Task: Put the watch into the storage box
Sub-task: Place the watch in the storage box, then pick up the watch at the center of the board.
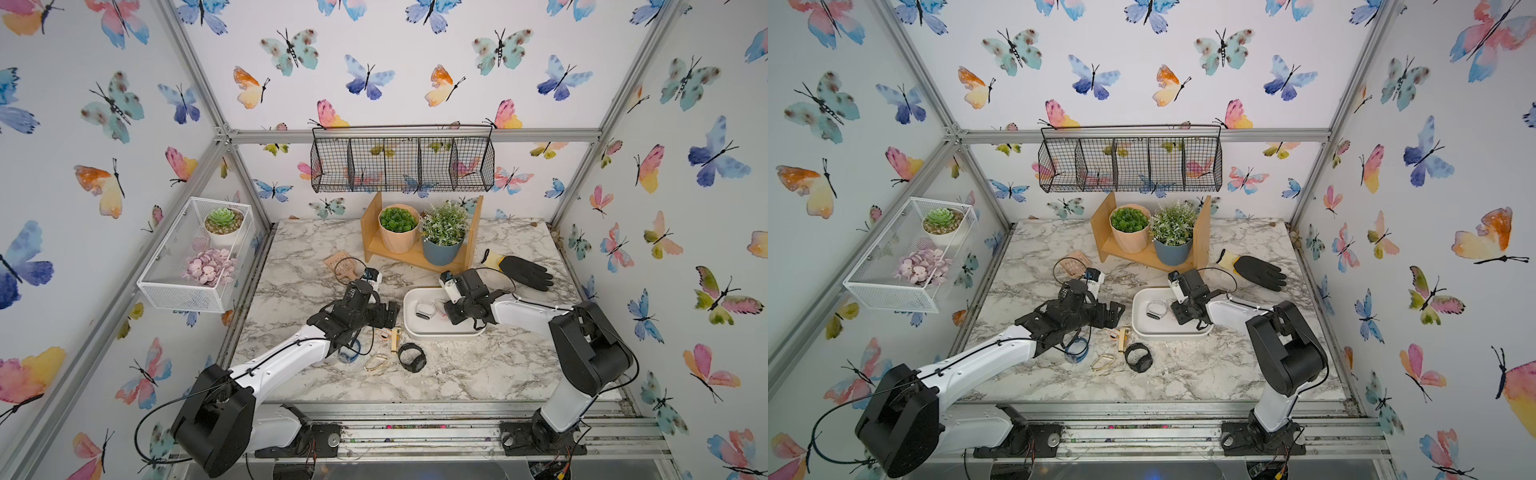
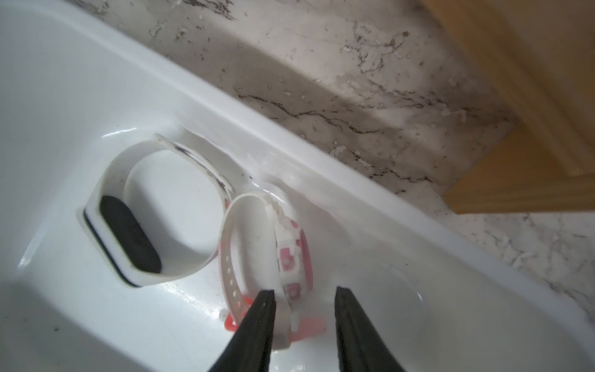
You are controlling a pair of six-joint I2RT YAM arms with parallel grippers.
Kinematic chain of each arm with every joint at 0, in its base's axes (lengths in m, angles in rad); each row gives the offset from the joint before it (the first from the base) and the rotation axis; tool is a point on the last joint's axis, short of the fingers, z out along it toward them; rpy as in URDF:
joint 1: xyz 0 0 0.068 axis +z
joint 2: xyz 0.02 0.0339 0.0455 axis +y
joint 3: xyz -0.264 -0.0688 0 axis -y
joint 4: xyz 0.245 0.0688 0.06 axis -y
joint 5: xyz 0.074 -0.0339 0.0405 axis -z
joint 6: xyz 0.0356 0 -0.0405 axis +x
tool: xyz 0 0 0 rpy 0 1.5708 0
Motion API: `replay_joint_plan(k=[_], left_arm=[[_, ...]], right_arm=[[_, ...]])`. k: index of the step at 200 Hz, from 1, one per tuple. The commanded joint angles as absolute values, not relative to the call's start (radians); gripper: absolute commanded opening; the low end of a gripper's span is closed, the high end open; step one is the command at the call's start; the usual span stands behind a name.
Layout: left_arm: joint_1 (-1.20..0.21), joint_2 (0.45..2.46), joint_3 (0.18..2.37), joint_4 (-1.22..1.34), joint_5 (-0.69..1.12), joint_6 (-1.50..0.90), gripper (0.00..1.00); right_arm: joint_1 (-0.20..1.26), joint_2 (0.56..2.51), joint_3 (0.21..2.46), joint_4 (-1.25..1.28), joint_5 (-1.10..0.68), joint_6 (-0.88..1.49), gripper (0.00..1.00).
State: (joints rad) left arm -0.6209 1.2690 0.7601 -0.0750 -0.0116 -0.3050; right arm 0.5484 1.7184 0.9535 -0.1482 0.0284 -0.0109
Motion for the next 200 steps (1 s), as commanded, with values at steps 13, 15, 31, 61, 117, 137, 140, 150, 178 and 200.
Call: replay_joint_plan(k=[13,15,31,61,117,137,140,150,178,200], left_arm=[[-0.599,1.199,0.783,-0.220,-0.154,-0.359,0.98],[-0.597,1.198,0.784,-0.230,-0.162,-0.366,0.98],[-0.585,1.186,0.797,-0.308,-0.222,-0.403,0.98],[-0.569,1.178,0.802,-0.414,-0.304,-0.453,0.97],[-0.551,1.146,0.726,-0.470,-0.296,-0.555,0.88],[-0.549,1.149,0.696,-0.489,-0.294,-0.603,0.84],[-0.549,1.150,0.693,-0.490,-0.291,-0.607,0.83],[-0.549,1.156,0.682,-0.498,-0.283,-0.628,0.81],[-0.549,1.174,0.651,-0.505,-0.254,-0.674,0.74],[-0.549,1.172,0.612,-0.488,-0.234,-0.704,0.69]], right_arm=[[0.552,1.637,0.998,-0.172,0.001,-0.010,0.40],[0.555,1.633,1.000,-0.173,0.001,-0.012,0.41],[0.590,1.613,1.025,-0.198,0.012,-0.023,0.43],[0.659,1.590,1.051,-0.192,-0.001,-0.023,0.46],[0.785,1.642,1.083,-0.124,-0.135,-0.017,0.48],[0.812,1.671,1.098,-0.110,-0.149,-0.008,0.48],[0.816,1.674,1.098,-0.107,-0.150,-0.007,0.48],[0.824,1.677,1.093,-0.093,-0.153,-0.003,0.49],[0.828,1.675,1.069,-0.059,-0.160,0.007,0.49],[0.829,1.674,1.056,-0.052,-0.160,0.006,0.49]])
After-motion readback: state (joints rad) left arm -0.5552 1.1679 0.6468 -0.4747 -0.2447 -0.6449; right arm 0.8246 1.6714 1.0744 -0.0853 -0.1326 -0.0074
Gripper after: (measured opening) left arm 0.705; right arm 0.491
